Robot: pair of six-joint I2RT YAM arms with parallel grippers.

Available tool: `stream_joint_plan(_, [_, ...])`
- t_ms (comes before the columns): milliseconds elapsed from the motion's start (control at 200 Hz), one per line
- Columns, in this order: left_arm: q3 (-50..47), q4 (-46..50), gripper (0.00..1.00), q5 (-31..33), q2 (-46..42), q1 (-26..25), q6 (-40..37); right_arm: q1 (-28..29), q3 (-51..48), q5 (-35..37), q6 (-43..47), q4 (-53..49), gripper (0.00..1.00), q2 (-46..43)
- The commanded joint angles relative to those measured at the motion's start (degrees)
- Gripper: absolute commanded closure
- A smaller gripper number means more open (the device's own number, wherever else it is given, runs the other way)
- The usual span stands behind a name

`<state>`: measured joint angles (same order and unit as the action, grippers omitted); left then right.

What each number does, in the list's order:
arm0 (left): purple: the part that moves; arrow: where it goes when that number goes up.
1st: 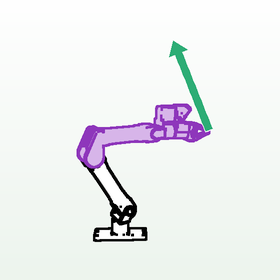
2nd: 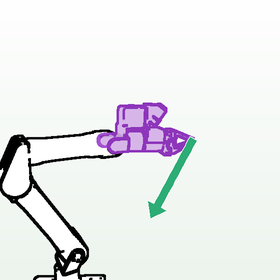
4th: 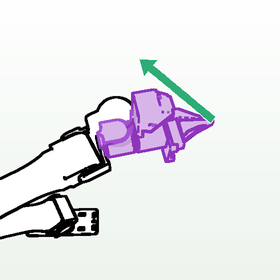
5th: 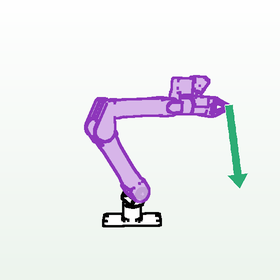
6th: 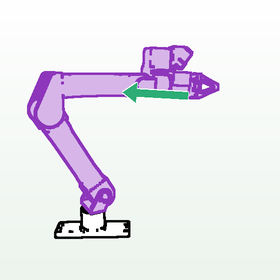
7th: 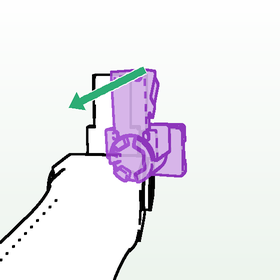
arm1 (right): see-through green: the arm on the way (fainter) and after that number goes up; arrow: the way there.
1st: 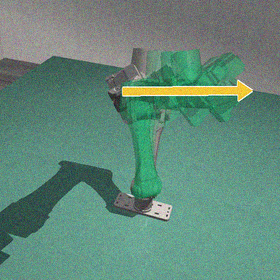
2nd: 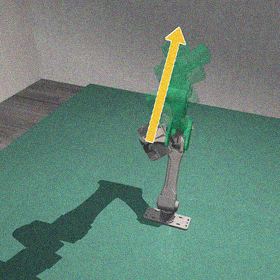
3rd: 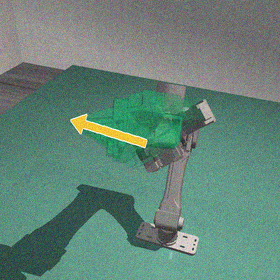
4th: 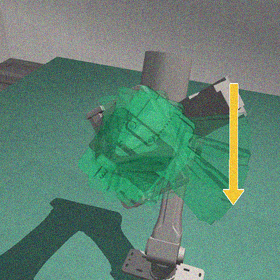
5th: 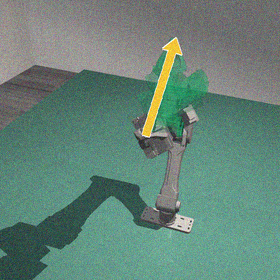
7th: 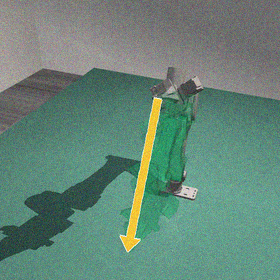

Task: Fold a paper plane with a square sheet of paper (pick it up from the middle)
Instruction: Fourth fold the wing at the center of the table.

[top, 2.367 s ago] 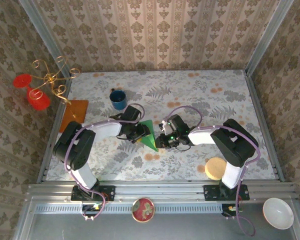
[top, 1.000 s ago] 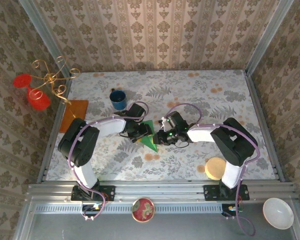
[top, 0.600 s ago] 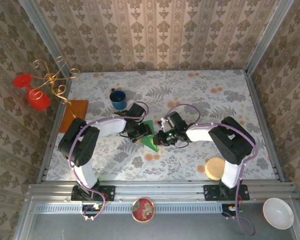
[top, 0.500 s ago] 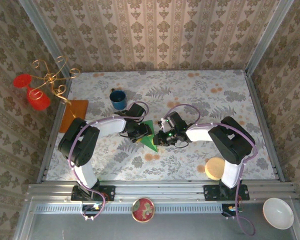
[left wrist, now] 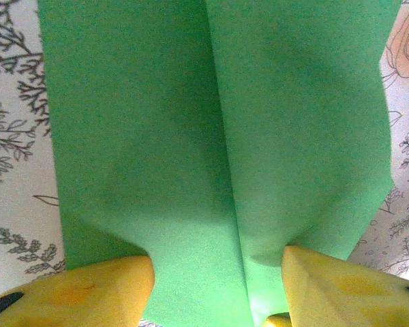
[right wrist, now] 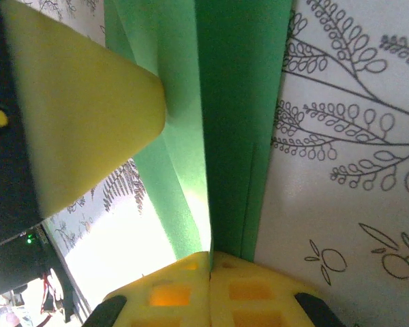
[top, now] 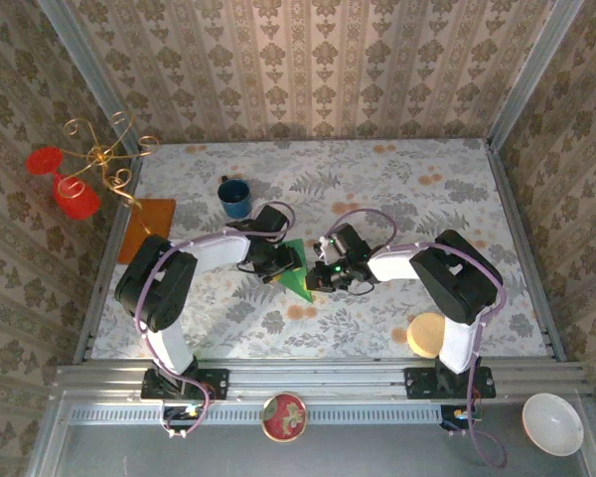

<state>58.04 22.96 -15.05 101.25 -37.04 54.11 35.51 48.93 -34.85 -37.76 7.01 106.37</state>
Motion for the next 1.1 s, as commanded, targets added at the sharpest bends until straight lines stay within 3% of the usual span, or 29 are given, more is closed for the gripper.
stream_joint_plan(0, [-2.9,5.6,0.43,1.2,1.7,0.5,-2.2,-0.4,0.4,-0.7,0.0,-4.5,0.93,1.9])
stream_joint_plan(245, [-1.8,-1.4,0.44,-1.4,-10.0,3.0,-5.5,-1.7,1.2,-3.4,0.3,-6.3,0.95,2.8])
stream_joint_plan(440, [-9.5,-13.1,0.60,-5.9,-14.2,3.6,-5.9,-2.7,2.3,-6.6,0.1,-6.1,0.95,3.9])
stream_joint_plan(765, [-11.2,-22.3,0.77,-12.0,-9.8,3.1,-6.6,-4.0,2.4,-8.8,-0.5,-5.2,0.95,4.4])
stream_joint_plan(1095, [-10.4,-27.0,0.84,-14.7,-4.8,4.0,-6.3,-4.4,2.0,-9.1,-0.5,-4.9,0.96,4.4])
